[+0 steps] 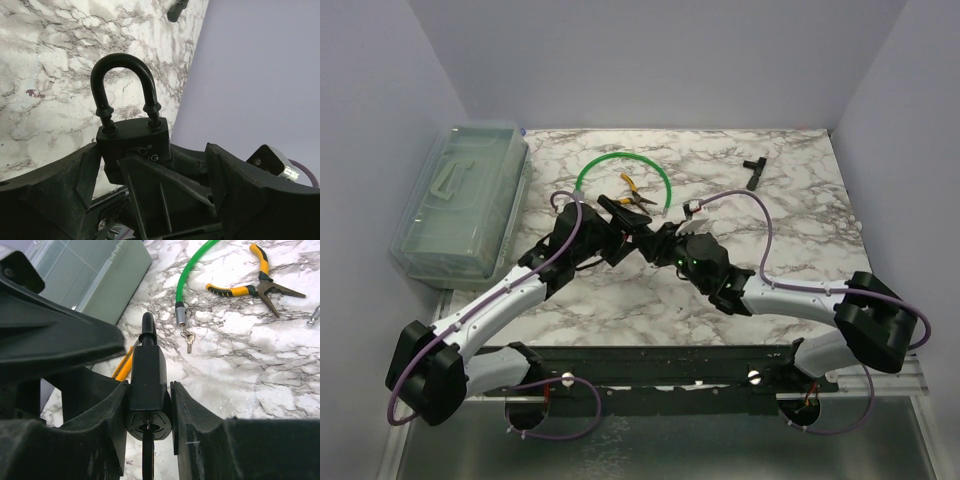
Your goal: Unlock with the key
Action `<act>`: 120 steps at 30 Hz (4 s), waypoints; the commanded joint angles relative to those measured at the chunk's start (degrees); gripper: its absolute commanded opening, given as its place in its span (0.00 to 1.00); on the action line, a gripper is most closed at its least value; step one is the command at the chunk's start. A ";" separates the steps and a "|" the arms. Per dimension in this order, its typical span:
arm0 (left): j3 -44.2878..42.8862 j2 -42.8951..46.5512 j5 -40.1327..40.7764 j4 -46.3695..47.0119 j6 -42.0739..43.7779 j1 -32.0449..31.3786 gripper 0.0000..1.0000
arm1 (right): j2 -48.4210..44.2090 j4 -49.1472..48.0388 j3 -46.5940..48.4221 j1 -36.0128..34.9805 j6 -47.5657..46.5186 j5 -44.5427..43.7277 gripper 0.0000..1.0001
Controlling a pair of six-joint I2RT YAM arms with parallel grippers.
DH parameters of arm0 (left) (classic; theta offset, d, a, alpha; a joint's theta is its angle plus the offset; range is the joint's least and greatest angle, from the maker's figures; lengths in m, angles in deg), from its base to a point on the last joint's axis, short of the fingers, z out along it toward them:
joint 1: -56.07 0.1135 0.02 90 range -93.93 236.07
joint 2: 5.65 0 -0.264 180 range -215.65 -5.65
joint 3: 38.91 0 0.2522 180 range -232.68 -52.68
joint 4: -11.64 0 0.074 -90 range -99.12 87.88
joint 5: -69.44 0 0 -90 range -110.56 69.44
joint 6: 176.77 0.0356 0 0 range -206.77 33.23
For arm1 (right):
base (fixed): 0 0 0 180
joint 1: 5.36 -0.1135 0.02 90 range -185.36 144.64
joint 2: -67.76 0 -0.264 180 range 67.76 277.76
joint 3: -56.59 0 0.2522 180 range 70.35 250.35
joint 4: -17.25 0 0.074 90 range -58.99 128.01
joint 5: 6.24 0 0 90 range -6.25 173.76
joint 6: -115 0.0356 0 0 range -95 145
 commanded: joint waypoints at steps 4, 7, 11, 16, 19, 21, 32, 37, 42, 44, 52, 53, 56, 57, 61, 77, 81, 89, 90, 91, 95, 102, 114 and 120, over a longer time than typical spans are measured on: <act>4.49 7.85 1.42 2.59 1.85 0.50 0.92 | -7.41 1.95 -0.77 0.11 0.73 2.30 0.00; 6.91 11.71 2.87 2.59 3.28 0.78 0.91 | -10.67 3.17 -1.71 0.11 0.25 5.71 0.00; 9.46 16.48 3.04 5.08 5.63 0.97 0.89 | -15.19 3.37 -3.34 0.11 -0.18 12.67 0.00; 11.58 20.03 2.17 8.43 6.69 1.08 0.82 | -18.57 1.91 -5.21 0.11 0.35 20.42 0.00; 12.29 20.97 1.54 9.90 6.76 1.07 0.77 | -19.26 1.54 -5.67 0.11 0.58 21.85 0.00; 12.61 21.26 1.17 10.58 6.79 1.06 0.74 | -19.05 1.47 -5.52 0.11 0.59 22.46 0.00; 13.38 20.10 -0.63 11.61 5.85 1.06 0.61 | -17.63 -0.37 -4.36 0.11 1.49 23.63 0.00; 14.08 19.62 -1.39 12.39 5.42 1.11 0.63 | -17.53 -0.57 -3.61 0.11 1.86 23.66 0.00; 14.57 19.01 -1.64 13.40 4.95 1.08 0.60 | -16.78 -0.70 -2.96 0.12 1.80 24.76 0.00; 14.48 18.67 -1.77 13.80 4.94 1.07 0.58 | -16.28 -0.94 -3.03 0.16 1.88 25.24 0.00; 13.83 17.10 -1.78 14.99 5.10 1.06 0.44 | -14.07 -2.85 -3.22 0.11 2.48 29.05 0.00; 13.74 16.92 -1.78 15.05 5.19 1.06 0.43 | -13.84 -2.92 -3.21 0.11 2.57 29.33 0.00; 13.49 16.52 -1.69 15.32 5.28 1.06 0.39 | -13.09 -3.28 -3.42 0.11 2.99 29.99 0.00; 13.39 16.37 -1.64 15.40 5.29 1.14 0.38 | -12.78 -3.70 -3.59 0.11 3.17 30.36 0.00; 13.34 16.08 -1.27 15.54 5.30 1.06 0.33 | -11.28 -5.10 -3.74 0.11 3.73 32.46 0.00; 13.36 14.59 -1.80 16.00 4.94 1.09 0.60 | -7.73 -7.25 -3.01 0.11 3.63 37.58 0.00; 13.34 14.36 -1.99 16.18 4.87 1.06 0.60 | -7.17 -7.03 -2.86 0.11 3.71 37.64 0.00; 14.52 16.22 -0.75 16.34 5.12 1.06 0.30 | -6.97 -3.84 -2.42 0.11 5.14 33.35 0.00; 14.75 16.54 -0.63 16.45 5.18 1.06 0.28 | -6.85 -3.69 -2.35 0.18 5.44 33.14 0.00; 15.01 16.84 -0.63 16.78 5.35 1.12 0.26 | -6.69 -3.51 -2.14 0.19 5.87 33.09 0.00; 15.97 17.82 -0.63 18.48 6.12 1.08 0.15 | -6.01 -3.44 -1.57 0.27 7.69 33.47 0.00; 17.79 20.67 -0.46 21.69 9.93 1.08 0.08 | -4.64 -5.17 -0.86 2.94 14.79 38.10 0.00; 24.06 29.31 -1.72 30.89 22.28 1.07 0.22 | -1.55 -7.59 -0.16 7.37 24.98 46.21 0.00; 25.20 31.53 -3.73 32.14 25.62 1.07 0.30 | -0.55 -8.68 -0.08 7.84 25.77 47.52 0.00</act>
